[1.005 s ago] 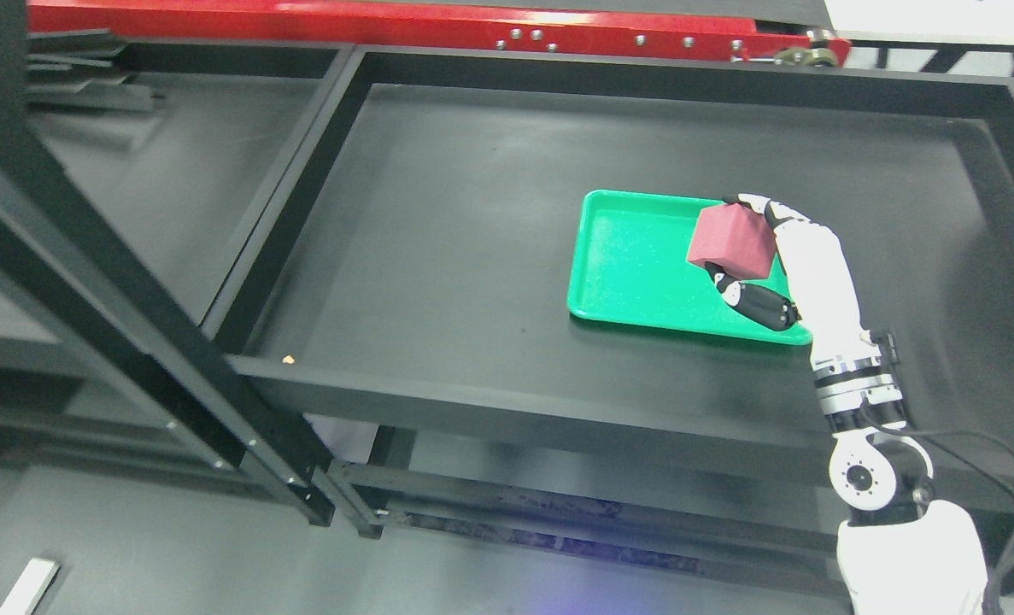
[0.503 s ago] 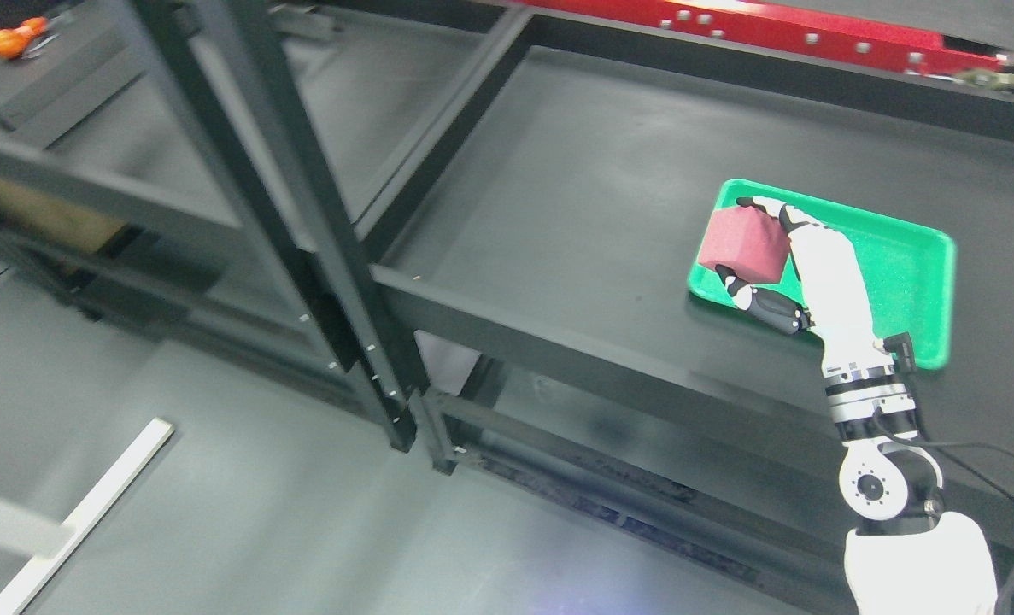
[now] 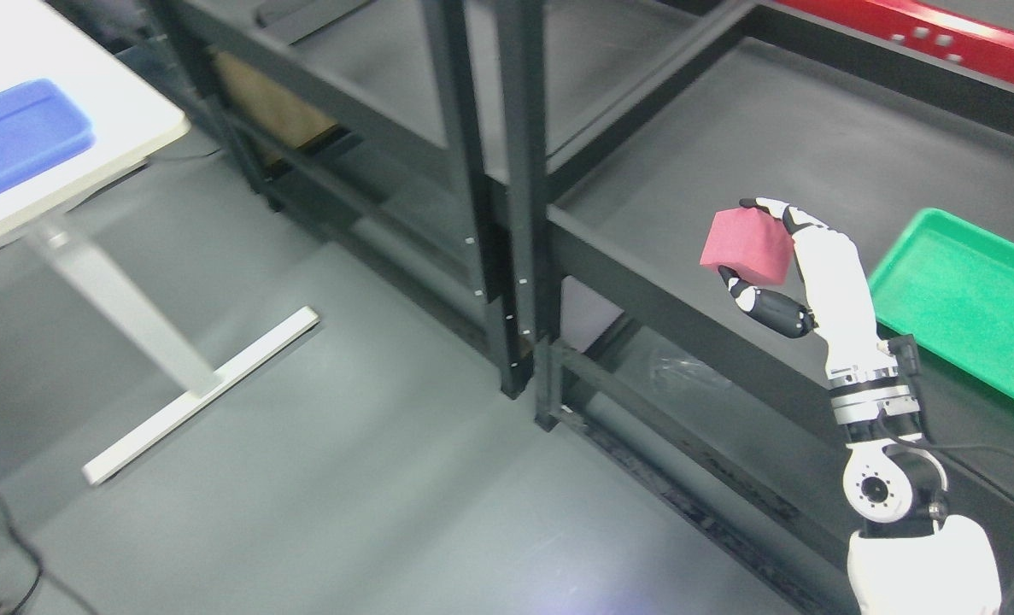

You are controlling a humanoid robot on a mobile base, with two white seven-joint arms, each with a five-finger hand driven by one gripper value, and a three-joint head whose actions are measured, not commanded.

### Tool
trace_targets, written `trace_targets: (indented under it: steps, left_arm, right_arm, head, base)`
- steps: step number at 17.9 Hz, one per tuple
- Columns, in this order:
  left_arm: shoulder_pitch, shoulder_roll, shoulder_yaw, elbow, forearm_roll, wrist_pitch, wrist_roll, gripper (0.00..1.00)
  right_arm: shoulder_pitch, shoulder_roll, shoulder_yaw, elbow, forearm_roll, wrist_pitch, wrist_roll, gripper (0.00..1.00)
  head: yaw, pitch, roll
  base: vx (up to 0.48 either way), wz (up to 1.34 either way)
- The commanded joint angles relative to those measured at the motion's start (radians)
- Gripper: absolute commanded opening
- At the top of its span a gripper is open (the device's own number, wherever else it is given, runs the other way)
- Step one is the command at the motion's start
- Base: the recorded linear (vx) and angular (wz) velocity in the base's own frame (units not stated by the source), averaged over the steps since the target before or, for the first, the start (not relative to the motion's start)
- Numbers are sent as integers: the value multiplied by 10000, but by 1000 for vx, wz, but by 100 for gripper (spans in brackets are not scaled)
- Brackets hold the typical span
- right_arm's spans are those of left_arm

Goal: Pick pink block from left shelf to tray
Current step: 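Turn and drive holding the cube toward the white table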

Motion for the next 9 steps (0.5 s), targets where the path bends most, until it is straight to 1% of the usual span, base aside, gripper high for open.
trace_targets:
  steps: [1,9]
  left_arm:
    - [0,175,0,-175,0,-11,4,100]
    - [0,175,0,-175,0,4,4,100]
  right_arm:
    - [11,-175,21,-56,-8,-4,21,5]
    - [-4,-175,113,-56,-8,-4,51,5]
  head:
    - [0,0,0]
    - [0,3,0]
  base:
    - [-117,616]
    - [-93,573]
